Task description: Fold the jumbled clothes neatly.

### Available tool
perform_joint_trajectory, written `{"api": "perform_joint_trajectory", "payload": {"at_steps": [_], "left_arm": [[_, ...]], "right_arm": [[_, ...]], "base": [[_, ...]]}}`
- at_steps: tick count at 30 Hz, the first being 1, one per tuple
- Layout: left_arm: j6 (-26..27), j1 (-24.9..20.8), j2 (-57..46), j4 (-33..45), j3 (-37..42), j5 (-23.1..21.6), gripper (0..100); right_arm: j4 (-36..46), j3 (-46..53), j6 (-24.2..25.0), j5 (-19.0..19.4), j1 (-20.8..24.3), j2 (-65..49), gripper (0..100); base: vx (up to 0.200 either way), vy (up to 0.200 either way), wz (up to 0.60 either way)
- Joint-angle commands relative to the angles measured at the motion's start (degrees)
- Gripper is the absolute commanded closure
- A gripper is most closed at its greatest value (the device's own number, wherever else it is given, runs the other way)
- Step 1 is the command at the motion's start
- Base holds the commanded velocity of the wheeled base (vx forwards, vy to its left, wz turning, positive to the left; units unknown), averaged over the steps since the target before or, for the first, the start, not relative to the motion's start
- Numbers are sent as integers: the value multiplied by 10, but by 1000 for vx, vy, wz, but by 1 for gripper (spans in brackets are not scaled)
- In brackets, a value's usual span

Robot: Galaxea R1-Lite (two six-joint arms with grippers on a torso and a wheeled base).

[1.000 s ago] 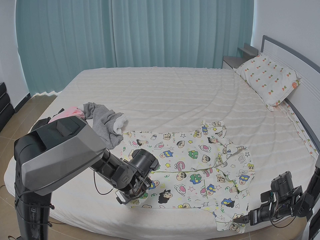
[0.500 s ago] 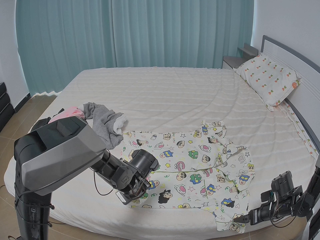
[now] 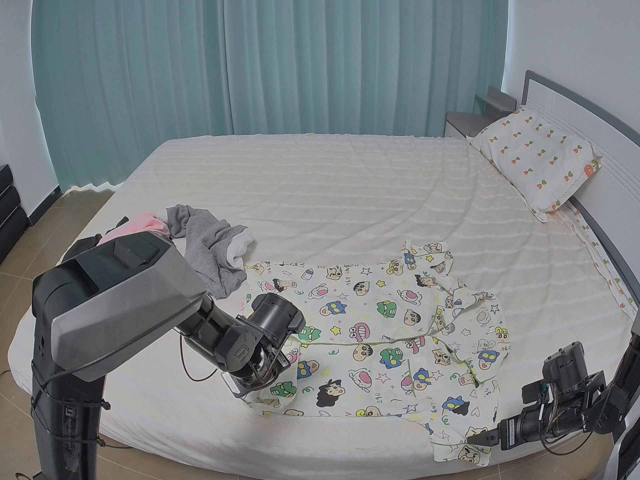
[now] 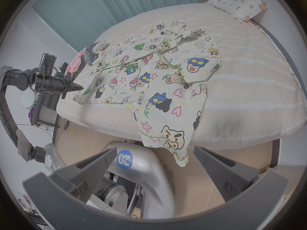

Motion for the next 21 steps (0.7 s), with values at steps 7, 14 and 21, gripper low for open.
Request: {"api": "perform_joint_trajectory", "payload": {"at_steps": [7, 14, 21], "left_arm": [[35, 2, 22, -3, -17, 2, 0], [55, -8, 33, 1, -40, 3, 0], [55, -24, 58, 2, -53, 49, 100]], "right_arm": [[0, 8, 0, 1, 0, 1, 0], [0, 8, 0, 0, 0, 1, 0], [0, 8, 0, 0, 0, 1, 0]], "base": [[0, 0, 0], [0, 0, 0], [0, 0, 0]]}}
